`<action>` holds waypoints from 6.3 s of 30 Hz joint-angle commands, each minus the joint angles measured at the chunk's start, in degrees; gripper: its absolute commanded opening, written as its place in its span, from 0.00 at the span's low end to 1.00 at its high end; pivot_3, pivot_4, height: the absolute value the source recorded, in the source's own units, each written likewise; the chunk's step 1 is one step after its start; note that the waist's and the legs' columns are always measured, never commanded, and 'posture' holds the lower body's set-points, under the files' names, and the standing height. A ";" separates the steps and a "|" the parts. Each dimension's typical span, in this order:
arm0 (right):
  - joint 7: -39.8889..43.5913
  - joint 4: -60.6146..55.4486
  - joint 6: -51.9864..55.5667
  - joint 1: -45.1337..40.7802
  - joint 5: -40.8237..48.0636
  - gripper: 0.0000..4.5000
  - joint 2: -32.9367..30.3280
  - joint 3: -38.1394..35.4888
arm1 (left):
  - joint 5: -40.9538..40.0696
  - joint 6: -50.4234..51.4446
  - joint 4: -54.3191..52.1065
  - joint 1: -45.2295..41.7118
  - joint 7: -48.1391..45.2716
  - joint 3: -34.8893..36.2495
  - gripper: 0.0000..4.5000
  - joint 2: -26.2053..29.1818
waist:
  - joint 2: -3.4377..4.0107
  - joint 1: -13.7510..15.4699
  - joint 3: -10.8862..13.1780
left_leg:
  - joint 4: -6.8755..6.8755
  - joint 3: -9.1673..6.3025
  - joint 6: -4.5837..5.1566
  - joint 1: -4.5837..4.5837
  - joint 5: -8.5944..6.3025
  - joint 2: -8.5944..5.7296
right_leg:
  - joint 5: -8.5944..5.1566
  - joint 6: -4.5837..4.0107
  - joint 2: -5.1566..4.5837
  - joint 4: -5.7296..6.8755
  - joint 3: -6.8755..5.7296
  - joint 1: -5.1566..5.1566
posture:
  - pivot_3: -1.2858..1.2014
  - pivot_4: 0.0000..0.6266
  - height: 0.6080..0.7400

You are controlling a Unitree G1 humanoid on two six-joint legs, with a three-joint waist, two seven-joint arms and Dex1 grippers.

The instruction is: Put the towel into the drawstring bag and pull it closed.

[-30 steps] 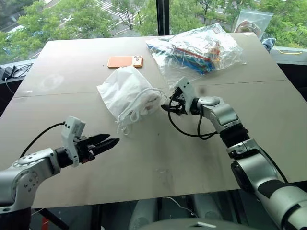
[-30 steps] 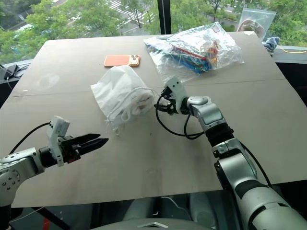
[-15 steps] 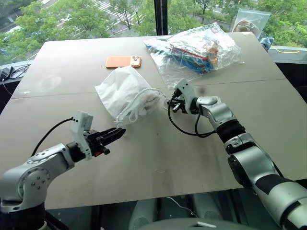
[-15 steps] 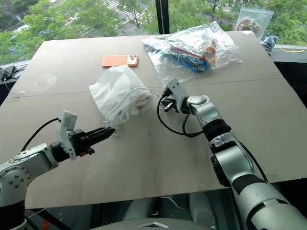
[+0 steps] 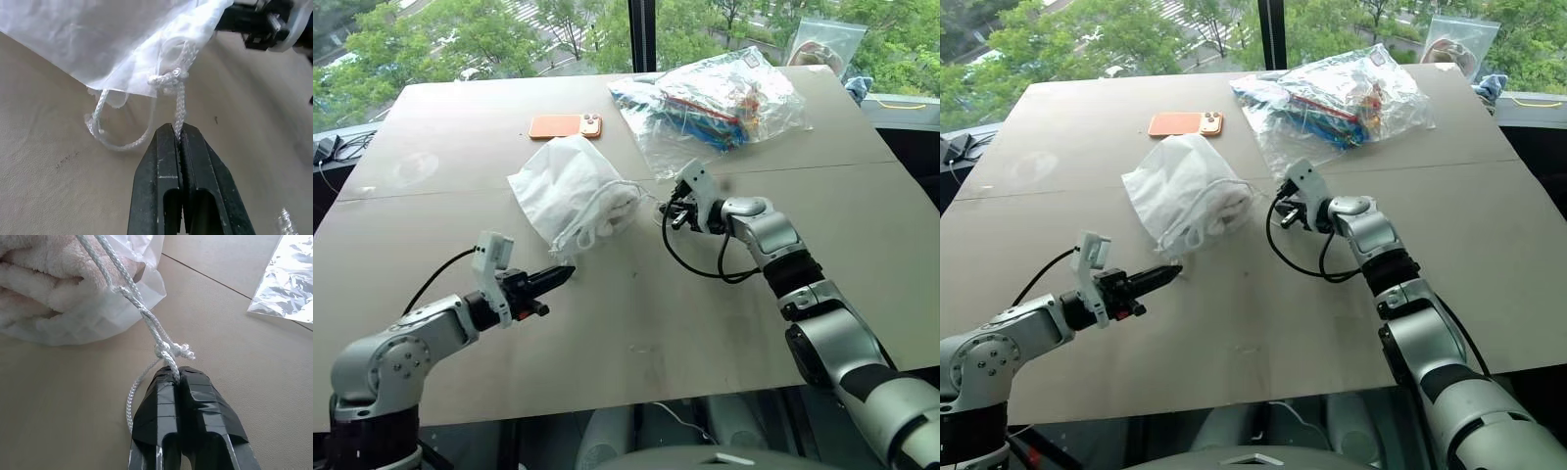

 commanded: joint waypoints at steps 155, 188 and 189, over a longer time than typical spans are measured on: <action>-16.37 -30.30 18.73 11.29 8.61 0.00 -27.49 -27.86 | 28.60 -17.76 15.67 -35.81 -2.59 -44.01 0.97 -17.58 | -0.14 0.93 -0.50 | 0.16 0.66 0.08 0.89 -0.02 -0.12 | 0.08 -0.03 0.10 0.69 0.24 0.36 | 0.52 0.24 1.00; -22.81 -38.62 22.17 5.87 11.72 0.00 -28.74 -30.50 | 30.17 -18.64 38.23 -43.23 -10.05 -26.63 0.01 -34.41 | -0.16 1.60 -0.47 | 0.12 0.66 0.17 0.65 -0.07 -0.11 | 0.08 -0.02 -0.12 0.63 0.23 0.15 | 0.52 0.24 1.00; -23.10 -37.86 21.28 5.15 11.49 0.00 -29.05 -30.77 | 27.47 -16.04 36.47 -43.29 -11.49 -24.59 0.01 -32.80 | -0.15 1.49 -0.45 | 0.12 0.66 0.16 0.64 -0.07 -0.11 | 0.08 -0.02 -0.12 0.64 0.25 0.12 | 0.52 0.24 1.00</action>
